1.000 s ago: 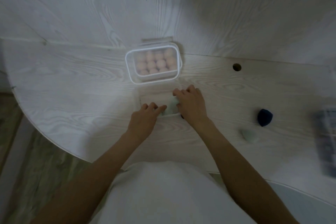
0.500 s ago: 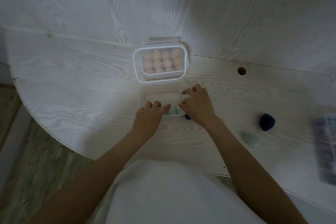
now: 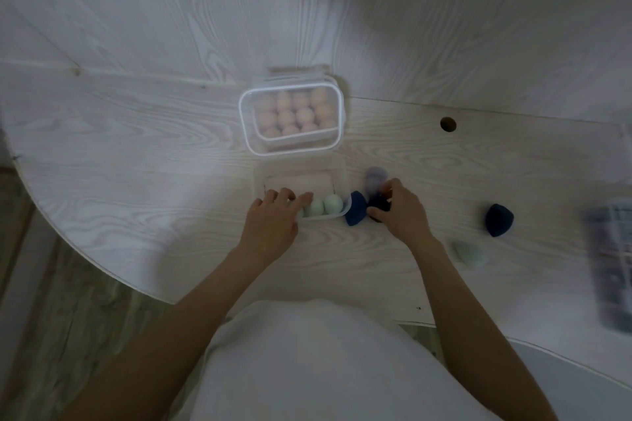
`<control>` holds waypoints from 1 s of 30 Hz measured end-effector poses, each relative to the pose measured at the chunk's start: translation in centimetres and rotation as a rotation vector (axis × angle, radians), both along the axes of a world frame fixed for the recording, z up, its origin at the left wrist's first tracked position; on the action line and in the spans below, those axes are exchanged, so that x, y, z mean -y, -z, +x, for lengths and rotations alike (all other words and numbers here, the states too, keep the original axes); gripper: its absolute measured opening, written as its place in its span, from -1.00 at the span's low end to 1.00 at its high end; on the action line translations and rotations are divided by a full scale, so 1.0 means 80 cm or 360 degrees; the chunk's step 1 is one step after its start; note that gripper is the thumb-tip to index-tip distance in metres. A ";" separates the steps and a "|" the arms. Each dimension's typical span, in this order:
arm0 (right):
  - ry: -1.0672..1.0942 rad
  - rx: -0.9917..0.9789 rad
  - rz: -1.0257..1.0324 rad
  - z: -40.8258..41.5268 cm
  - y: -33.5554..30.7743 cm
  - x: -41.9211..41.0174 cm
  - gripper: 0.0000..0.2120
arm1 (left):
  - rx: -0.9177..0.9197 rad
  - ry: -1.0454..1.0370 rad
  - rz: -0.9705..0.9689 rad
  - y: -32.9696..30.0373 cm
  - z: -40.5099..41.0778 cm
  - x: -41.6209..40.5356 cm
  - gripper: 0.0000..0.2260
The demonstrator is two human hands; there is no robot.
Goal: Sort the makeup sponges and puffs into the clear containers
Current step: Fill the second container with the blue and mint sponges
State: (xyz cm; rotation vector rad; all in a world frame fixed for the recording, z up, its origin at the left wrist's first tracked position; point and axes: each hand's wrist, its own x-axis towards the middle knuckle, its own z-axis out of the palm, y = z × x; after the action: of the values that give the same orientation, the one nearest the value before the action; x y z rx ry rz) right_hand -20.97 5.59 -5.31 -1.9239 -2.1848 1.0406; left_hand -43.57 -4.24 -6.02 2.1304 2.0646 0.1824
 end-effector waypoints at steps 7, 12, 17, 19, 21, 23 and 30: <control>0.0272 -0.0375 0.0143 0.019 -0.043 0.005 -0.73 | 0.0045 0.0040 0.0008 0.001 0.003 0.004 -0.57; 0.0130 -0.0726 0.0193 -0.011 -0.064 0.002 -0.82 | 0.0061 0.0024 0.0022 0.003 0.003 0.005 -0.59; -0.0199 -0.0672 0.0213 -0.066 -0.067 -0.013 -0.84 | 0.0084 0.0026 0.0058 0.005 0.005 0.008 -0.60; -0.0487 -0.0473 0.0344 -0.085 -0.059 -0.018 -0.80 | 0.0093 0.0012 0.0068 0.005 0.007 0.008 -0.60; -0.0794 -0.0200 0.0462 -0.101 -0.049 -0.021 -0.72 | 0.0091 -0.0002 0.0079 0.006 0.007 0.009 -0.60; -0.1034 0.0106 0.0540 -0.111 -0.043 -0.021 -0.65 | 0.0098 -0.0001 0.0088 0.007 0.007 0.009 -0.59; -0.1147 0.0394 0.0408 -0.112 -0.031 -0.022 -0.69 | 0.0095 -0.0006 0.0091 0.006 0.007 0.007 -0.60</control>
State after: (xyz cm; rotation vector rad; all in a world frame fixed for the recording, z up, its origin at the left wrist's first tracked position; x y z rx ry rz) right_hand -29.93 7.36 -2.82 -1.2181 -3.0731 0.5228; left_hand -42.97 -4.84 -6.53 2.1262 2.0541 0.3054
